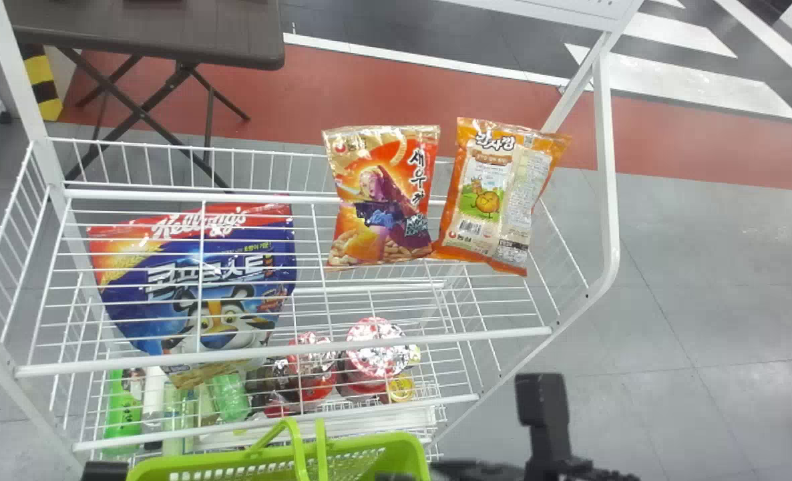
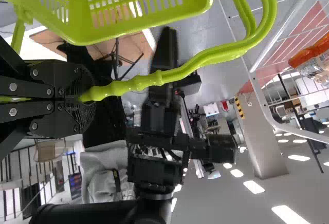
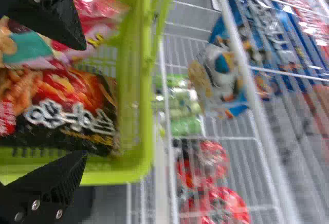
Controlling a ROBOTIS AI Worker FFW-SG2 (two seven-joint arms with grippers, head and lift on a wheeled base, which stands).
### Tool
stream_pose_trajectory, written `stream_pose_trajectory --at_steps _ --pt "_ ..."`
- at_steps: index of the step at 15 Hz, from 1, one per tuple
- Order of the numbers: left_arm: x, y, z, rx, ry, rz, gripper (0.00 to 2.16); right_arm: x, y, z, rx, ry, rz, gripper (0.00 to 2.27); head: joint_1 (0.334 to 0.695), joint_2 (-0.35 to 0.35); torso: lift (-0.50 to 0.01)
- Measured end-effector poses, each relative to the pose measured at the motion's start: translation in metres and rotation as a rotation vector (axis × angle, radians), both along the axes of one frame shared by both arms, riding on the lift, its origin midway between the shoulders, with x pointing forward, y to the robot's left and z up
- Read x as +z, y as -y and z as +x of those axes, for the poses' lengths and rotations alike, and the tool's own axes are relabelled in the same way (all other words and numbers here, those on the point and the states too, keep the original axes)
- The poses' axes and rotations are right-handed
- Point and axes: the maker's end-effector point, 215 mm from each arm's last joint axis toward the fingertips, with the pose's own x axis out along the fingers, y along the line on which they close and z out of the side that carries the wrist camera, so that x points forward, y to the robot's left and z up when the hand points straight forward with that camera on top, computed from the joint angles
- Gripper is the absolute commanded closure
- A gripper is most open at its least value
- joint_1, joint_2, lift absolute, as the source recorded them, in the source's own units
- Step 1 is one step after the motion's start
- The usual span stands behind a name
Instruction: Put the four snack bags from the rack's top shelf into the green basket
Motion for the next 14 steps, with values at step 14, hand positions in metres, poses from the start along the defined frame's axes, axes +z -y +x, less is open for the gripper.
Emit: stream_pose_trajectory --at_steps 14 --pt "-0.007 0.000 -0.007 -0.033 0.003 0.027 2.11 0.117 0.003 0.287 -0.108 0.760 -0.250 0.13 0.695 -0.350 0.000"
